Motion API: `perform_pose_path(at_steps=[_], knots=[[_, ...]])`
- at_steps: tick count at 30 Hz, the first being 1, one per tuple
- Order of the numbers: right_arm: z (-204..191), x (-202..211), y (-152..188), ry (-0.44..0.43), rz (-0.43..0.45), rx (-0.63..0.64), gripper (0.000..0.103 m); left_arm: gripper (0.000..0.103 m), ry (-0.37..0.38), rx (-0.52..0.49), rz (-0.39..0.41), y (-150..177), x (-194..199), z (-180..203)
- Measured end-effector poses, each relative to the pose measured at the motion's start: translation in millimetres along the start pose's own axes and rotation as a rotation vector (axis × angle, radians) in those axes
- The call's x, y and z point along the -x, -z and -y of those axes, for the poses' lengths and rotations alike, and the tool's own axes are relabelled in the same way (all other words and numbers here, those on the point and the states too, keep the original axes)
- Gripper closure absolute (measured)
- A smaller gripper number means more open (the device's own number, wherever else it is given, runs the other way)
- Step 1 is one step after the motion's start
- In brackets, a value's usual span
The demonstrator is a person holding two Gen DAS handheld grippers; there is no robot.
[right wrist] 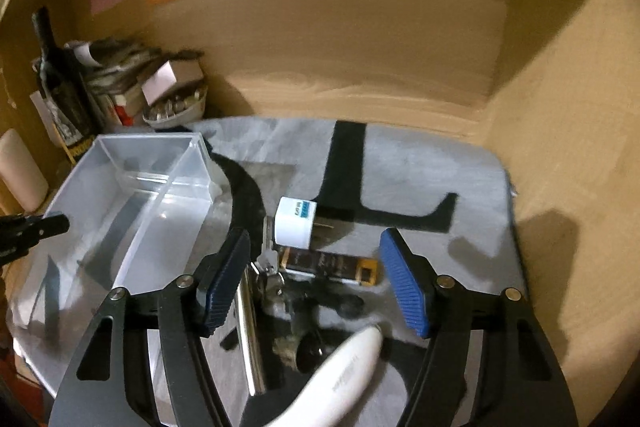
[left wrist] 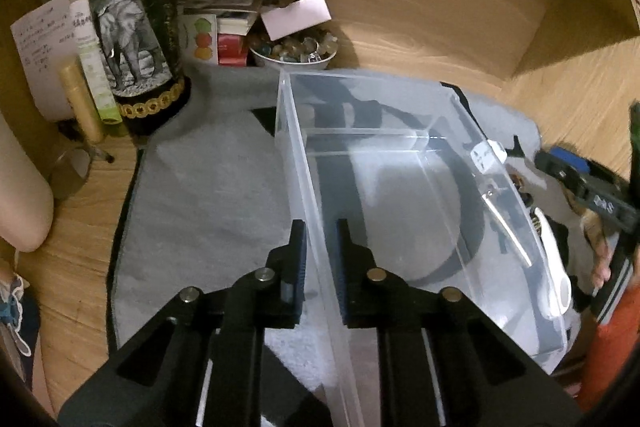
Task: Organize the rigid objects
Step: 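Grasp the white plug adapter with the right gripper while the left gripper holds the clear box, then carry the plug adapter into the clear box and open the right gripper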
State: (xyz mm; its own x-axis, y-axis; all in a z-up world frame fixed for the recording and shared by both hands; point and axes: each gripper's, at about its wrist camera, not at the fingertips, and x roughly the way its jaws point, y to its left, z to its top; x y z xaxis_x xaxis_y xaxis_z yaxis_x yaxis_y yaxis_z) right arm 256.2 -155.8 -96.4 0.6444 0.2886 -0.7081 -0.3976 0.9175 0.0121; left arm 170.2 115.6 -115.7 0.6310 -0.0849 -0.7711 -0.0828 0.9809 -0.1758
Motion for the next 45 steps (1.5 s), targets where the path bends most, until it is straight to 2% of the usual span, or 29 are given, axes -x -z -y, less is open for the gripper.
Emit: perform_pose_path(at_steps=[8, 13, 19, 26, 34, 39, 45], knots=[[-3, -53, -19, -0.029, -0.148, 0.008, 0.058, 0.089, 0.006, -0.016, 0.008, -2, -1, -1], [-4, -66, -19, -0.039, -0.19, 0.009, 0.076, 0.089, 0.016, -0.008, 0.013, -2, -1, -2], [-8, -59, -21, -0.034, -0.149, 0.011, 0.077, 0.089, 0.016, -0.01, 0.014, -2, 0, -2], [-23, -14, -28, -0.055, -0.047, 0.032, 0.077, 0.089, 0.009, -0.023, 0.016, -2, 0, 0], [-62, 25, -38, -0.107, 0.049, 0.115, 0.077, 0.089, 0.011, -0.038, 0.025, -2, 0, 1], [-89, 26, -37, -0.14, 0.055, 0.163, 0.077, 0.089, 0.009, -0.054, 0.031, -2, -1, 2], [-117, 4, -38, -0.162, 0.008, 0.216, 0.077, 0.089, 0.017, -0.052, 0.035, -3, -1, 0]])
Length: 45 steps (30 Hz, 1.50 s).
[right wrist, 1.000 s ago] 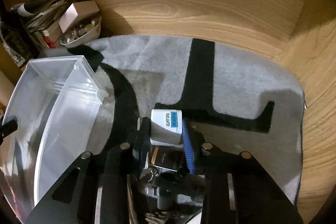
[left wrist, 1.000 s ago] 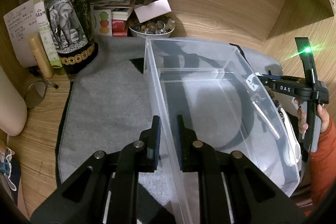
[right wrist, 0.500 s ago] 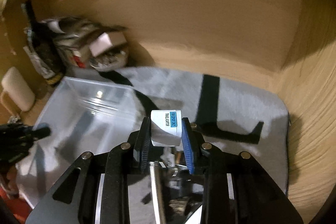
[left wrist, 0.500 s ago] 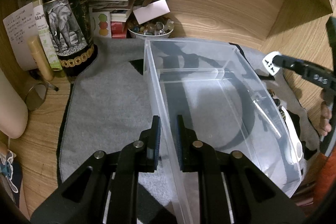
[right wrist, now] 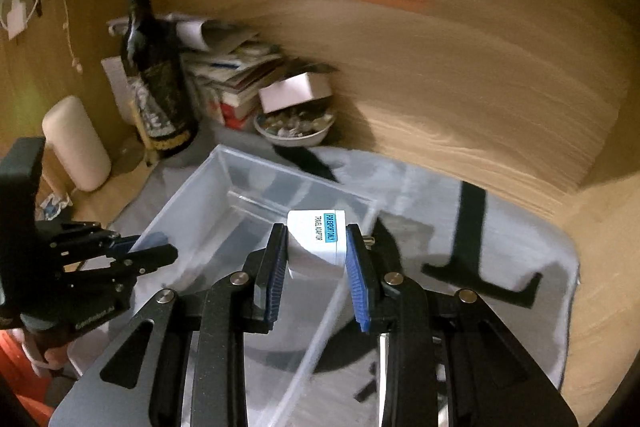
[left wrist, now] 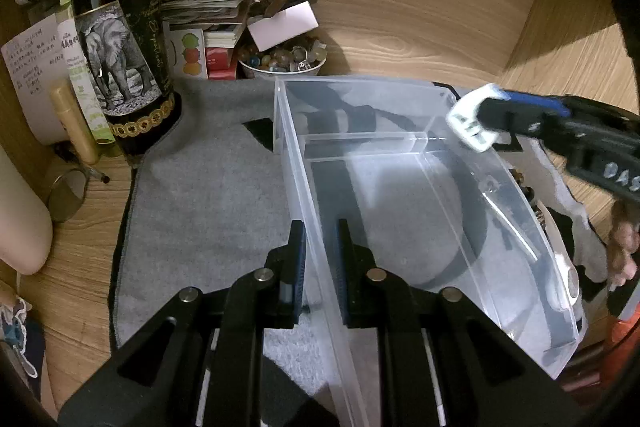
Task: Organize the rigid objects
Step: 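Carry the plug adapter into the clear box and open the right gripper, then grasp the white facial massager by its head with the right gripper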
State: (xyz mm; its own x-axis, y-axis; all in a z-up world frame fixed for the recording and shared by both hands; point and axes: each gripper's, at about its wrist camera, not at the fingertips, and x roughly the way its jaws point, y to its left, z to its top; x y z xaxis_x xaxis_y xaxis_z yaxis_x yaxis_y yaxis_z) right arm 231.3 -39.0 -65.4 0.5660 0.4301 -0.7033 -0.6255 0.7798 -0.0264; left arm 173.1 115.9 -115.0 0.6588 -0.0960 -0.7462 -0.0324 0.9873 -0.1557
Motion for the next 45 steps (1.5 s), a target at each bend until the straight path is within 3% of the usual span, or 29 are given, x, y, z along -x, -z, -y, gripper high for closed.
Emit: perform_pose_path(at_steps=[10, 17, 21, 32, 39, 45], knots=[[-23, -46, -2, -0.034, -0.123, 0.082, 0.077, 0.089, 0.003, -0.001, 0.009, 1, 1, 0], [-36, -53, -4, -0.044, -0.143, 0.121, 0.077, 0.089, -0.002, -0.009, 0.016, 3, 1, 0], [-35, -44, -4, -0.026, -0.115, 0.124, 0.077, 0.089, -0.004, -0.016, 0.013, 2, 1, 1], [-7, 14, 4, 0.058, 0.008, 0.053, 0.064, 0.089, -0.011, -0.024, 0.011, 1, 1, 2], [28, 58, 34, 0.188, 0.066, -0.03, 0.053, 0.089, -0.019, -0.032, 0.005, 2, -2, 4], [56, 79, 73, 0.288, 0.046, -0.124, 0.047, 0.089, -0.022, -0.03, -0.003, 3, -5, 3]])
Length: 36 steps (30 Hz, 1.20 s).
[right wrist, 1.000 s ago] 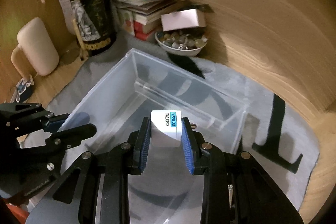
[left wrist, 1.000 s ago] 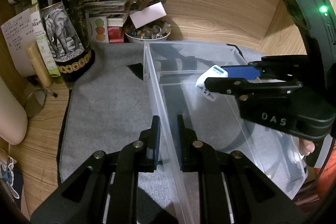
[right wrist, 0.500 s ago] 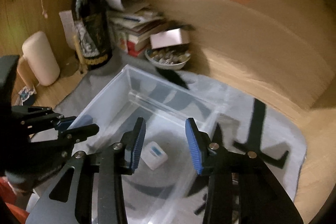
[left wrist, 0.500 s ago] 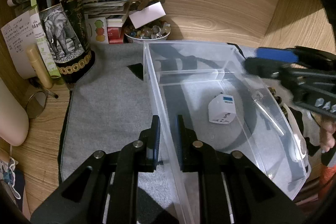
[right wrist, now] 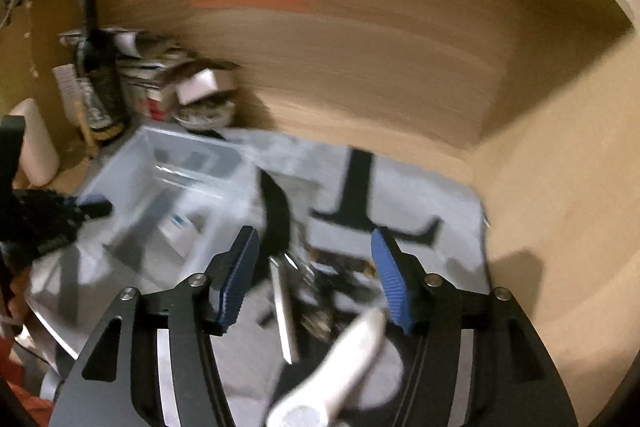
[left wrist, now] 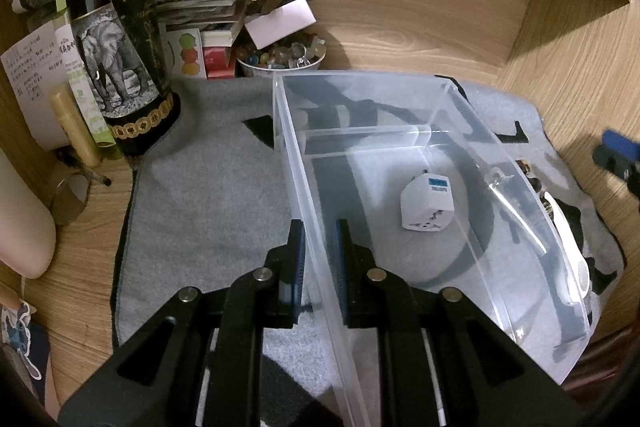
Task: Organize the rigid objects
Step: 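Grasp the white facial massager by its head with the right gripper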
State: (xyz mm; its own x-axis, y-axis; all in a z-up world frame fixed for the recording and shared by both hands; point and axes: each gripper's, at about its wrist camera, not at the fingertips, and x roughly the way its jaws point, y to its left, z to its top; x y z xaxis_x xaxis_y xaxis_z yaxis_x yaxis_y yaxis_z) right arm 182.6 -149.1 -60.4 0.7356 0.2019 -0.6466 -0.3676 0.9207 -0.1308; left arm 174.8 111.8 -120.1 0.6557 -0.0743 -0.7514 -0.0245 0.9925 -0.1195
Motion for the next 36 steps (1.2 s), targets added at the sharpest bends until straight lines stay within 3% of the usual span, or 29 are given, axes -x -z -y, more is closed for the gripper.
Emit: perform_pose_path(at_steps=[5, 12, 19, 20, 22, 28, 36], knots=[[15, -3, 34, 0.021, -0.064, -0.077, 0.046, 0.089, 0.0, 0.003, -0.003, 0, 0, 0], [9, -14, 83, -0.079, -0.139, -0.206, 0.039, 0.089, -0.002, 0.001, -0.009, -1, 0, -1], [8, -30, 111, -0.073, -0.197, -0.259, 0.043, 0.089, -0.01, -0.004, -0.014, -2, -1, 0], [8, -29, 112, -0.068, -0.185, -0.255, 0.045, 0.089, -0.01, -0.003, -0.014, -1, -1, -1], [7, -26, 111, -0.049, -0.167, -0.24, 0.06, 0.089, -0.009, -0.004, -0.014, -2, -1, 0], [16, -18, 111, -0.008, -0.129, -0.247, 0.063, 0.089, -0.013, -0.004, -0.015, -1, -1, -1], [35, 11, 85, 0.016, -0.004, -0.273, 0.064, 0.089, -0.013, -0.002, -0.016, -2, -1, 0]])
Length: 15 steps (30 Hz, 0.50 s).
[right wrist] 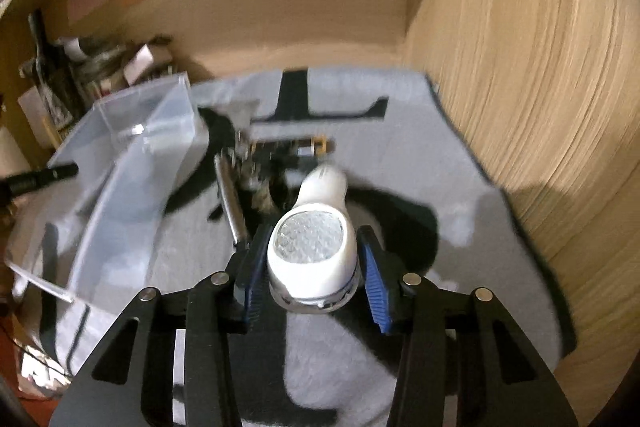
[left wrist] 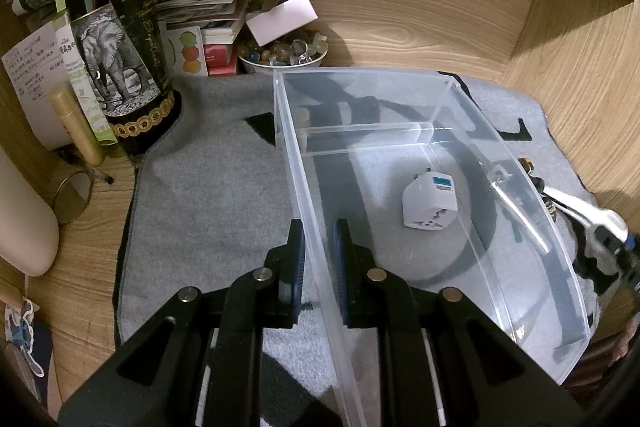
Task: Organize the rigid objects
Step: 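Grasp the white facial massager by its head with the right gripper, then lift the massager and lower it into the clear box, then release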
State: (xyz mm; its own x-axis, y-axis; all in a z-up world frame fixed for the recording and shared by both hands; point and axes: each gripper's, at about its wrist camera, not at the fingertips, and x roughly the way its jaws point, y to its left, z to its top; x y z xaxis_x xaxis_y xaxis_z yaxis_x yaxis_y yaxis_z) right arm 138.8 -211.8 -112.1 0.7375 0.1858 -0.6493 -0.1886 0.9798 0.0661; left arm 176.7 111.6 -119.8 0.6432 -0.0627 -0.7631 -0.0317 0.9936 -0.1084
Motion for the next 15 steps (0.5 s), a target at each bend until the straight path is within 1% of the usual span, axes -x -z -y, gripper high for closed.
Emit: perform_pose_path(at_steps=[3, 10, 12, 15], knots=[[0, 8, -16, 0.006, 0.054, 0.003, 0.064, 0.089, 0.001, 0.003, 0.001, 0, 0, 0], [-7, 22, -49, -0.013, 0.158, 0.035, 0.065, 0.089, 0.001, 0.005, 0.002, 0, 0, 0], [-13, 25, -58, -0.028, 0.183, 0.052, 0.065, 0.089, 0.0, 0.005, 0.002, 0, 0, 0], [-26, 32, -72, -0.072, 0.229, 0.08, 0.065, 0.089, 0.0, 0.006, 0.001, 0, 0, 0]])
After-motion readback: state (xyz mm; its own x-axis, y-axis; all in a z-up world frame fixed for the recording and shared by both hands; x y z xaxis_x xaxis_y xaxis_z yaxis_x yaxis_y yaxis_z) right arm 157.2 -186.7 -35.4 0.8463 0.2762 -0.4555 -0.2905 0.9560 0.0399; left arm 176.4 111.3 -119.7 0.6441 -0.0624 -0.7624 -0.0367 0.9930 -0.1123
